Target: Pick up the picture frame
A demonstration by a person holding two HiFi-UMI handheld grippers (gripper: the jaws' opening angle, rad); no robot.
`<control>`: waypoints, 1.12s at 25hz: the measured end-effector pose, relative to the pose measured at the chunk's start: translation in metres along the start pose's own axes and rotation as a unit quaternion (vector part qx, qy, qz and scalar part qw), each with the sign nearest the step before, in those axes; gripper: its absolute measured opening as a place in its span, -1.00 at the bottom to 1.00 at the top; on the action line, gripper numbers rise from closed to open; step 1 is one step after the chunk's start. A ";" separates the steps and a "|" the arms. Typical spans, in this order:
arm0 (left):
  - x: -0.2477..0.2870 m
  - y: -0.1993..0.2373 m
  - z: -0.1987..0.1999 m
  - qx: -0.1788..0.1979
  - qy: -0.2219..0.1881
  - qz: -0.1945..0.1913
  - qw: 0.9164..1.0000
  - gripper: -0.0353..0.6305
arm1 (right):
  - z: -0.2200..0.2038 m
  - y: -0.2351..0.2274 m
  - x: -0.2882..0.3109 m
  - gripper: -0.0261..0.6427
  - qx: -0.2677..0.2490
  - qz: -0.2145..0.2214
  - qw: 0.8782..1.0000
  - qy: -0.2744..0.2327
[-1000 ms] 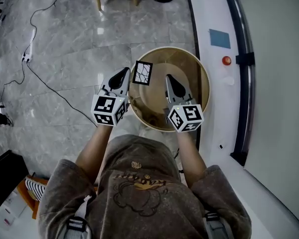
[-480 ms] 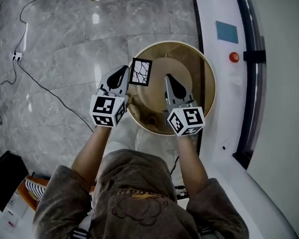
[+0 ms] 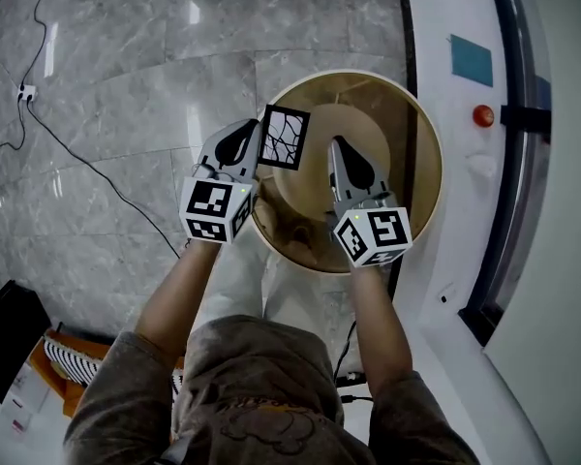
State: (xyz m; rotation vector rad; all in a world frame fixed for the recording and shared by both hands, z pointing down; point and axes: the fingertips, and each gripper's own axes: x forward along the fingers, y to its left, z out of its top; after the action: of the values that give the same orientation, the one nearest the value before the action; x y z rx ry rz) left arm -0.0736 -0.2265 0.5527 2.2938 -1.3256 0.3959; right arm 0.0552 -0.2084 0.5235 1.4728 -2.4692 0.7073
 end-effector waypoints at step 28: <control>0.051 0.027 -0.079 -0.020 0.049 0.000 0.999 -0.25 | -0.069 -0.017 0.024 -0.86 0.032 -0.007 0.999 0.030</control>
State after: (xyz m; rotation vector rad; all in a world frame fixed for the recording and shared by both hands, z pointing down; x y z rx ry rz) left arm -0.0731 -0.2341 0.6501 2.2111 -1.2737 0.4719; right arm 0.0519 -0.2002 0.5976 1.4669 -2.4103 0.8235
